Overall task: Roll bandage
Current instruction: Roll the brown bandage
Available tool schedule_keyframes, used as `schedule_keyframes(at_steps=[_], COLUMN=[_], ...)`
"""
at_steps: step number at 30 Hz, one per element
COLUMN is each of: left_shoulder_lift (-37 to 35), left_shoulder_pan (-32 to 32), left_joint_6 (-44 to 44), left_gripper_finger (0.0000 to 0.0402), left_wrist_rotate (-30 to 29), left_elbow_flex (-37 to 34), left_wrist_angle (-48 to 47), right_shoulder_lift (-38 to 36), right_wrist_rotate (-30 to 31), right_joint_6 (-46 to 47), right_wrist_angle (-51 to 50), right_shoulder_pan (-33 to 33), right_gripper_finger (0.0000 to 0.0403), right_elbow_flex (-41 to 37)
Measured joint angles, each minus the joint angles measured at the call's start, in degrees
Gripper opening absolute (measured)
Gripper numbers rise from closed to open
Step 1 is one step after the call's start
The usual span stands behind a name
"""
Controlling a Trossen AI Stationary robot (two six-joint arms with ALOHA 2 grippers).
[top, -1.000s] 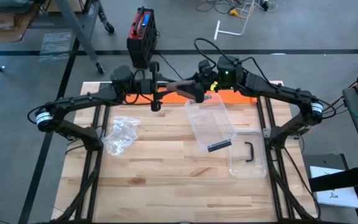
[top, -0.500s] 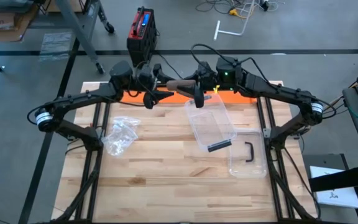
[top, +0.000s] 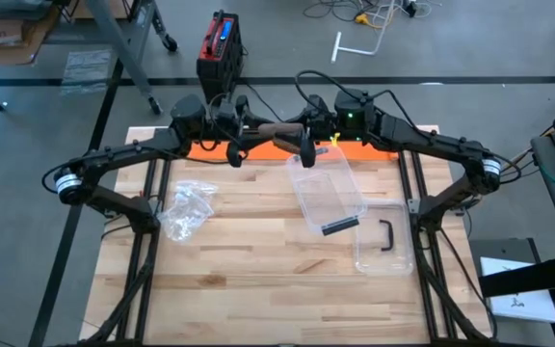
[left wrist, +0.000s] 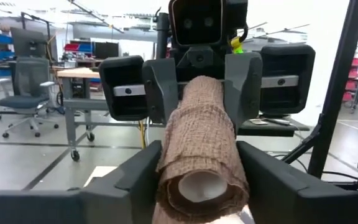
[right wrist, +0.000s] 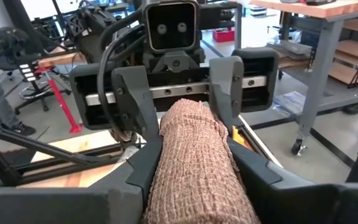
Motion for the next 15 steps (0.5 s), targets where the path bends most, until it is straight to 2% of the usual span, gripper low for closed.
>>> schedule_keyframes(at_steps=[5, 9, 15], left_shoulder_lift=[0.0, 0.0, 0.0], left_shoulder_pan=[0.0, 0.1, 0.0], left_joint_6=[2.4, 7.9, 19.2], left_gripper_finger=[0.0130, 0.0100, 0.0083], left_wrist_rotate=[0.0, 0.0, 0.1], left_elbow_flex=[0.0, -0.1, 0.0], left_wrist_angle=[0.1, 0.0, 0.3], right_shoulder_lift=[0.0, 0.0, -0.6], right_wrist_rotate=[0.1, 0.0, -2.7], right_joint_6=[1.8, 5.1, 16.0], right_wrist_angle=[0.0, -0.1, 0.1], right_shoulder_pan=[0.1, 0.2, -0.2], right_gripper_finger=[0.0136, 0.0145, 0.0194], right_elbow_flex=[0.0, 0.0, 0.0])
